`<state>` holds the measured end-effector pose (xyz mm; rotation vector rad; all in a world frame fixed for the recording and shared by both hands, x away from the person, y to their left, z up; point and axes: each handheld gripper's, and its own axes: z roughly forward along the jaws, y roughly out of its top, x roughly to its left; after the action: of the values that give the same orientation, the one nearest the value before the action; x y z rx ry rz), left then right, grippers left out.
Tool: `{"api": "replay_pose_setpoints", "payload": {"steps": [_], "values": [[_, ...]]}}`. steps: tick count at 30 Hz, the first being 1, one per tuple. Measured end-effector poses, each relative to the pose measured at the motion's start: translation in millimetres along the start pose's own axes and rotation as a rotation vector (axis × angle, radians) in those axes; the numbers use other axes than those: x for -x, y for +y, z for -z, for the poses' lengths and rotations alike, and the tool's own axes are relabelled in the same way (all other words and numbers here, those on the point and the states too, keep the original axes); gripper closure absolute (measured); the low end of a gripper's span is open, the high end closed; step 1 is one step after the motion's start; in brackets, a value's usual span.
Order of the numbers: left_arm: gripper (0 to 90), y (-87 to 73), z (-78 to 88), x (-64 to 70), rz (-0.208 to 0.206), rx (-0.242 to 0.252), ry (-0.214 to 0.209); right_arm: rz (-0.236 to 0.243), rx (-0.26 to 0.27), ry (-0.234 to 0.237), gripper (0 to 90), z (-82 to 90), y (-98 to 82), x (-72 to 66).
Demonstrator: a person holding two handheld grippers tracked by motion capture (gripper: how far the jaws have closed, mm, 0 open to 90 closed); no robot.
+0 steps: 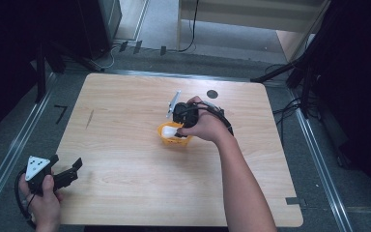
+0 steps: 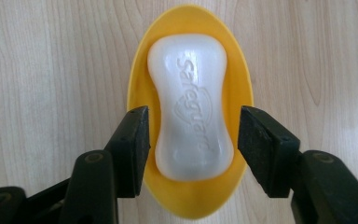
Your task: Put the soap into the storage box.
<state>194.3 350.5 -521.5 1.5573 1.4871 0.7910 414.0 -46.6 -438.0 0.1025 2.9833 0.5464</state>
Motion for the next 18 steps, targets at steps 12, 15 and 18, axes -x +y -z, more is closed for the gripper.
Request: {"api": "replay_pose_setpoints", "payload": {"steps": [12,15,18], "values": [[13.3,0.1,-0.6,1.3,-0.008,-0.002,0.004,-0.122,0.020,0.012,37.2,18.1,-25.6,-10.5],[13.3,0.1,-0.6,1.4,-0.008,-0.002,0.004,-0.154,0.015,0.044,28.8,18.2,-32.8,-13.7],[13.3,0.1,-0.6,1.4,-0.009,-0.002,0.005,-0.182,0.011,-0.001,15.7,16.8,-40.9,-17.1]]}}
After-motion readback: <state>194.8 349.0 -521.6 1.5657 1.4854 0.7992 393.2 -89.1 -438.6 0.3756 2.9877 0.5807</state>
